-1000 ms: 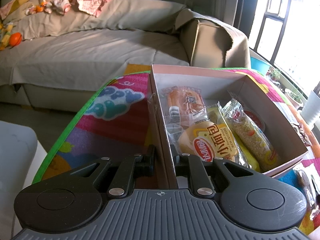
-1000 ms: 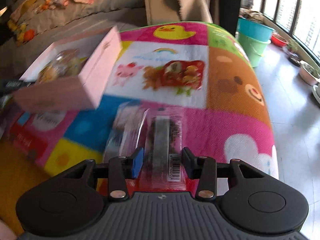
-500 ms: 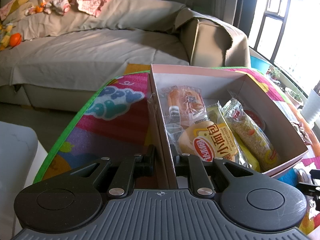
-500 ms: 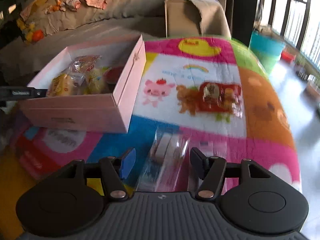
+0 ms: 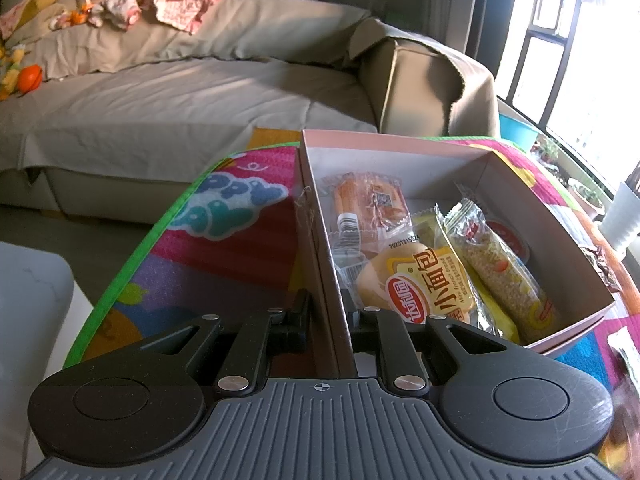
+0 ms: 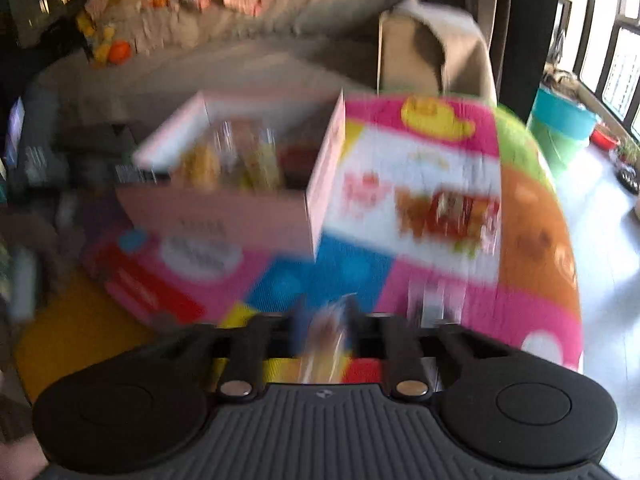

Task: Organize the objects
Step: 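Lower the white-labelled clear packet into the pink box and release it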

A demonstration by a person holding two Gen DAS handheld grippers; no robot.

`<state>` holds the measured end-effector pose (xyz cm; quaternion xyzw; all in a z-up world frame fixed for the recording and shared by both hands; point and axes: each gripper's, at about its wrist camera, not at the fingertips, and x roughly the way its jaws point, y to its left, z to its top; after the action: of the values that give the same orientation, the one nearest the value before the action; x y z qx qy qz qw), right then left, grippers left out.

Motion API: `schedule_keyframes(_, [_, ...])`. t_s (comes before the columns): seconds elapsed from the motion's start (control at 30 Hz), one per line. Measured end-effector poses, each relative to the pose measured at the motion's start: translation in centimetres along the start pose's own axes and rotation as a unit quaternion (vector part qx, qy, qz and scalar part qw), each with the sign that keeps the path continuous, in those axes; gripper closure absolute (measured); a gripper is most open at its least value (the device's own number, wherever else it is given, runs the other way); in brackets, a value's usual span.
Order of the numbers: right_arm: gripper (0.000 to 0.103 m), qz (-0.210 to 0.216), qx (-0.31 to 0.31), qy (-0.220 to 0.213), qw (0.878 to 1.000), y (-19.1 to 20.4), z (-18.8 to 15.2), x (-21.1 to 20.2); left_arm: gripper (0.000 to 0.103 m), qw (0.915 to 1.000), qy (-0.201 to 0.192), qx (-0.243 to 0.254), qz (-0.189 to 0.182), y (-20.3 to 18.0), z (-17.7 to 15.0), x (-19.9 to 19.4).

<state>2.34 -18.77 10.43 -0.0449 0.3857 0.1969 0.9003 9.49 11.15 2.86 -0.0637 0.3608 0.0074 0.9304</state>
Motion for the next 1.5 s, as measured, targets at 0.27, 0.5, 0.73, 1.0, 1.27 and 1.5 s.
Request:
schedule_keyframes(0.27, [0.090, -0.028, -0.027, -0.062, 0.997, 0.3, 4.1, -2.3, 0.086, 1.0000, 0.001, -0.002, -0.004, 0.0, 0.0, -0.1])
schedule_keyframes(0.5, [0.048, -0.019, -0.010, 0.042, 0.999, 0.0, -1.4, 1.0, 0.086, 1.0000, -0.001, -0.002, -0.001, -0.1, 0.0, 0.0])
schedule_keyframes(0.73, [0.048, -0.009, 0.005, 0.111, 0.994, 0.6, -5.3, 4.2, 0.086, 1.0000, -0.001, -0.001, 0.000, 0.0, -0.1, 0.0])
schedule_keyframes(1.0, [0.067, 0.007, -0.035, 0.087, 0.996, 2.2, -3.4, 3.3, 0.086, 1.0000, -0.001, -0.001, 0.000, 0.0, -0.1, 0.0])
schedule_keyframes(1.27, [0.067, 0.044, -0.026, -0.019, 0.999, 2.7, 4.5, 0.4, 0.086, 1.0000, -0.002, -0.002, -0.001, 0.0, -0.1, 0.0])
schedule_keyframes(1.5, [0.067, 0.075, 0.005, -0.104, 0.992, 3.8, 11.9, 2.5, 0.086, 1.0000, -0.002, -0.001, -0.001, 0.0, -0.1, 0.0])
